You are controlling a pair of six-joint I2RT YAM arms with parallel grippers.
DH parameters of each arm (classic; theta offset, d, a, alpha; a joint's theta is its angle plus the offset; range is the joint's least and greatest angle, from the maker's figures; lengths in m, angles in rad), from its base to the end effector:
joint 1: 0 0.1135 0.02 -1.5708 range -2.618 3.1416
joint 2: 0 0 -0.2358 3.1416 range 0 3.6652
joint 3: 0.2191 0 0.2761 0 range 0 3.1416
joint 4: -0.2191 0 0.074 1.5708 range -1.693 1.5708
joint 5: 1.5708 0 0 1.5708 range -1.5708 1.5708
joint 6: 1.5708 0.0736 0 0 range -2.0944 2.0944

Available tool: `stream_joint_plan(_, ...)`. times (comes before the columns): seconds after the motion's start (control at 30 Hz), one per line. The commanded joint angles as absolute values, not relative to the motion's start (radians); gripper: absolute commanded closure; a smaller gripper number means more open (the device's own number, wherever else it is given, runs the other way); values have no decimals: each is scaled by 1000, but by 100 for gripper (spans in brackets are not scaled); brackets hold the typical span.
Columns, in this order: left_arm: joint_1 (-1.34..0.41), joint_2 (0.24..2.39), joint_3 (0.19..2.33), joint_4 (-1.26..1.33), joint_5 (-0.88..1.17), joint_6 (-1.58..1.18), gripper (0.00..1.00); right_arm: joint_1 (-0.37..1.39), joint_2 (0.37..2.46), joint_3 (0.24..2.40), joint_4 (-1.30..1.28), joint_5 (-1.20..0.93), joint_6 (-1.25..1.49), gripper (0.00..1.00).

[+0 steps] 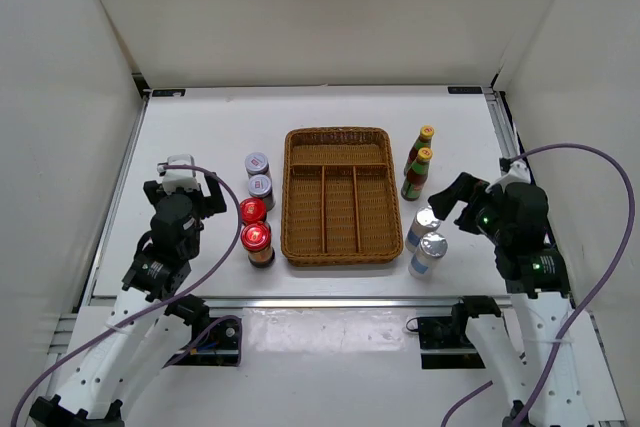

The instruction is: Organize the condiment bottles

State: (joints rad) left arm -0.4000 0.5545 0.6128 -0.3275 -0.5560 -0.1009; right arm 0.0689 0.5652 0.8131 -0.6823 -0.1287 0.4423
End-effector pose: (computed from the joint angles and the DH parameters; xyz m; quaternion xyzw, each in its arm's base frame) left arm 0.2147 -0.0486 0.2770 -0.0504 0.7813 0.0671 0.6185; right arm 0.1996 0.0232 0.3022 0.1221 0.8329 0.1882 0.5059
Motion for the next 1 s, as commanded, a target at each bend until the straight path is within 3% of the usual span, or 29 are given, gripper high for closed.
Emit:
stream_joint_plan(0.0, -403, 548, 618, -308, -535, -84, 0, 75, 635, 909, -679, -104, 381, 0)
stream_joint_plan(0.17, -403, 528, 609, -290, -517, -84, 0, 84, 928, 1100, -843, 40, 397, 0)
stream_joint_plan(0.23, -403, 519, 609, -290, -508, -84, 0, 84, 1060, 1191, -891, -39, 397, 0)
stream_joint_plan(0.3, -403, 518, 609, -290, -508, -84, 0, 124, 1142, 1233, -864, -58, 397, 10)
stream_joint_plan(0.53, -414, 491, 600, -281, -508, -75, 0, 258, 1394, 1543, -877, 194, 397, 7)
stream_joint_plan(0.73, -434, 491, 600, -281, -508, -75, 0, 258, 1604, 1741, -934, 258, 387, 11)
stream_joint_plan(0.97, -443, 491, 600, -281, -508, -66, 0, 258, 1759, 1830, -943, 291, 365, 16)
